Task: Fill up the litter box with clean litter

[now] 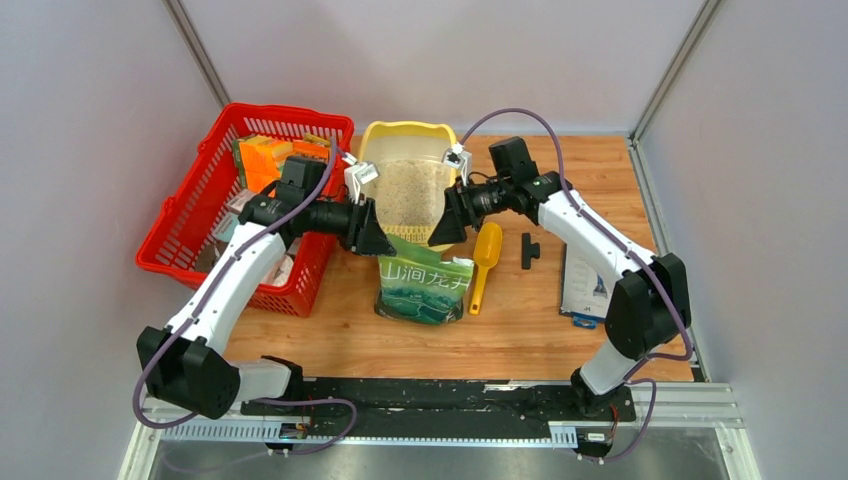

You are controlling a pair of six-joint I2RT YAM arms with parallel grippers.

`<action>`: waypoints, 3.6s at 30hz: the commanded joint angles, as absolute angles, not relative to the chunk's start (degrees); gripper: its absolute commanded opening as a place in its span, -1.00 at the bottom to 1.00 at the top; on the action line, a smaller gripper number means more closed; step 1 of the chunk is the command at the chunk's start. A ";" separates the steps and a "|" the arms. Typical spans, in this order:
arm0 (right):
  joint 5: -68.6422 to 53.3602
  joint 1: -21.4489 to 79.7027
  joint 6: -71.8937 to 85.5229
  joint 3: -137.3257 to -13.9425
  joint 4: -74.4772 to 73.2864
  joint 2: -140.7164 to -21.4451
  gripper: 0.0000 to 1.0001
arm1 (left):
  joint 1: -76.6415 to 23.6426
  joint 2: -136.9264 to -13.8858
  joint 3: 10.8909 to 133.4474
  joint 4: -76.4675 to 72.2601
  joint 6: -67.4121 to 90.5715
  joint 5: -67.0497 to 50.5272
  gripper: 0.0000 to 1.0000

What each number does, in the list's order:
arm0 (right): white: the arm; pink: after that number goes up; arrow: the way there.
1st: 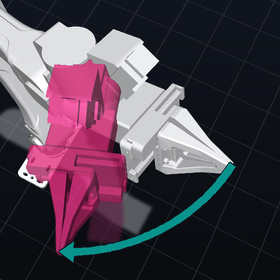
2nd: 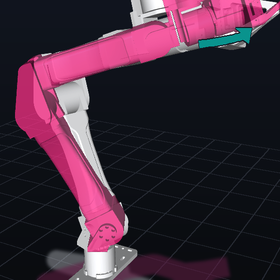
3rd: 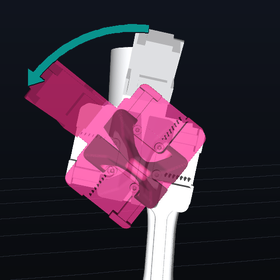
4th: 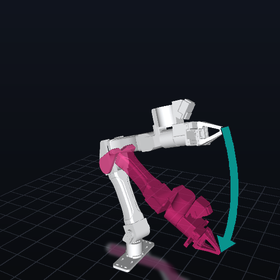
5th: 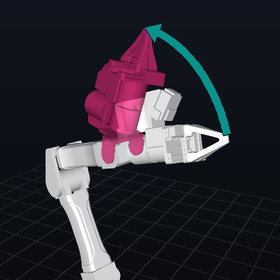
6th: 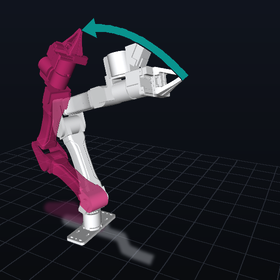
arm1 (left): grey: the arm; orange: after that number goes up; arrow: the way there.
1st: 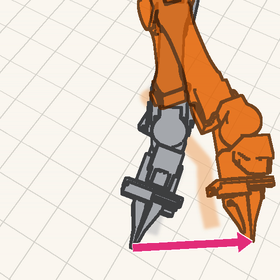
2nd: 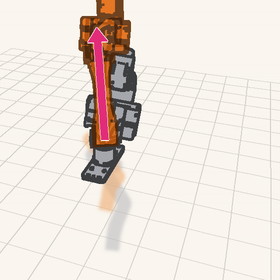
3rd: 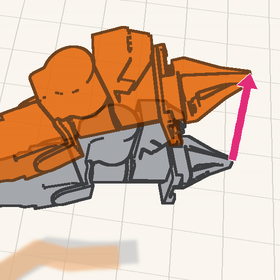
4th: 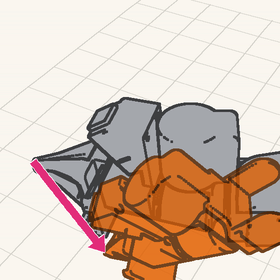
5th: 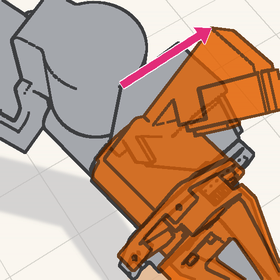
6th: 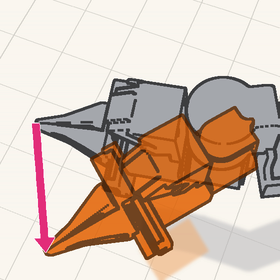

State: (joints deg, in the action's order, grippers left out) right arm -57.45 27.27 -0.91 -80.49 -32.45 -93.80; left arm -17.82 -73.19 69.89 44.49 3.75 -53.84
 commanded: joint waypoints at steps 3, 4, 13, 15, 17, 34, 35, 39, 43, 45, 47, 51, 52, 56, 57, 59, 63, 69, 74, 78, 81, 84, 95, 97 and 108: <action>-50.70 27.07 2.08 -79.56 -36.12 -96.15 0.75 | -14.94 -71.72 71.72 48.34 6.50 -46.33 0.49; -54.37 27.07 3.15 -78.50 -35.95 -96.67 0.80 | -14.77 -71.81 71.54 48.86 6.76 -45.01 0.51; -68.97 26.89 11.66 -78.75 -29.11 -104.94 0.64 | -14.24 -75.67 69.34 43.95 12.48 -44.39 0.54; -71.88 26.98 14.92 -78.49 -23.40 -106.43 0.53 | -14.15 -76.11 69.61 44.03 12.22 -44.12 0.54; -75.84 27.16 19.57 -78.93 -17.36 -107.14 0.34 | -14.15 -76.11 69.70 44.12 11.78 -43.34 0.54; -65.67 28.55 -7.24 -89.46 -33.49 -98.71 -1.00 | -13.80 -74.36 71.19 42.63 7.57 -46.74 0.48; -63.83 29.17 -12.08 -90.95 -37.14 -97.66 -1.00 | -13.80 -74.09 71.71 42.71 6.51 -47.98 0.46; -56.18 32.43 -29.33 -96.58 -47.97 -96.07 -1.00 | -13.89 -72.60 76.71 46.39 -3.04 -52.02 0.45; -52.04 36.02 -38.99 -101.68 -53.60 -95.89 -1.00 | -13.89 -69.79 79.27 50.00 -15.96 -53.18 0.49; -50.46 37.08 -41.21 -102.65 -54.66 -95.89 -1.00 | -14.06 -69.26 80.50 52.19 -18.45 -52.56 0.49; -49.57 38.23 -41.92 -103.53 -54.84 -96.06 -1.00 | -14.41 -69.52 81.91 54.22 -21.79 -52.47 0.49; -48.96 39.20 -40.78 -104.33 -54.23 -96.59 -1.00 | -15.82 -69.87 81.22 55.90 -24.17 -50.19 0.34; -48.87 39.37 -40.43 -104.41 -53.71 -96.68 -1.00 | -15.91 -69.70 80.60 55.38 -23.73 -50.45 0.29; -48.78 39.81 -38.85 -104.41 -52.65 -96.68 -1.00 | -17.13 -68.65 77.79 51.42 -20.75 -50.71 0.20; -48.43 39.90 -38.33 -104.41 -52.65 -96.59 -1.00 | -17.49 -68.56 77.52 49.76 -20.31 -50.63 0.17; -48.34 39.90 -37.88 -104.24 -52.21 -96.50 -1.00 | -18.71 -68.38 76.47 47.82 -18.81 -49.75 0.12; -48.43 39.90 -36.91 -103.80 -51.68 -96.24 -1.00 | -20.30 -68.82 76.03 44.30 -16.79 -48.78 0.03; -47.90 39.90 -36.74 -103.80 -51.94 -95.89 -1.00 | -21.97 -69.52 75.15 41.75 -15.29 -48.87 -0.22; -45.97 39.73 -35.60 -103.71 -53.00 -94.31 -0.87 | -22.41 -69.26 74.10 41.57 -15.21 -47.99 -0.79; -44.66 38.76 -33.76 -104.41 -55.45 -92.38 -0.56 | -22.50 -67.59 75.93 41.92 -12.40 -47.19 -1.00; -40.18 38.41 -29.03 -103.98 -55.46 -90.44 0.03 | -22.50 -65.92 77.17 43.68 -14.23 -45.97 -1.00; -32.63 37.10 -17.02 -101.88 -52.48 -88.69 0.33 | -22.50 -64.17 76.64 45.44 -16.60 -45.35 -1.00; -21.78 37.53 -1.05 -98.45 -62.05 -90.35 0.55 | -22.50 -58.62 72.16 43.51 -14.77 -44.91 -1.00; -22.85 37.44 -0.79 -98.00 -62.40 -90.18 0.56 | -22.50 -58.19 71.63 43.42 -14.59 -44.74 -1.00; -21.36 38.85 -1.41 -95.98 -63.10 -88.94 0.65 | -22.59 -56.95 70.05 42.71 -13.71 -43.77 -1.00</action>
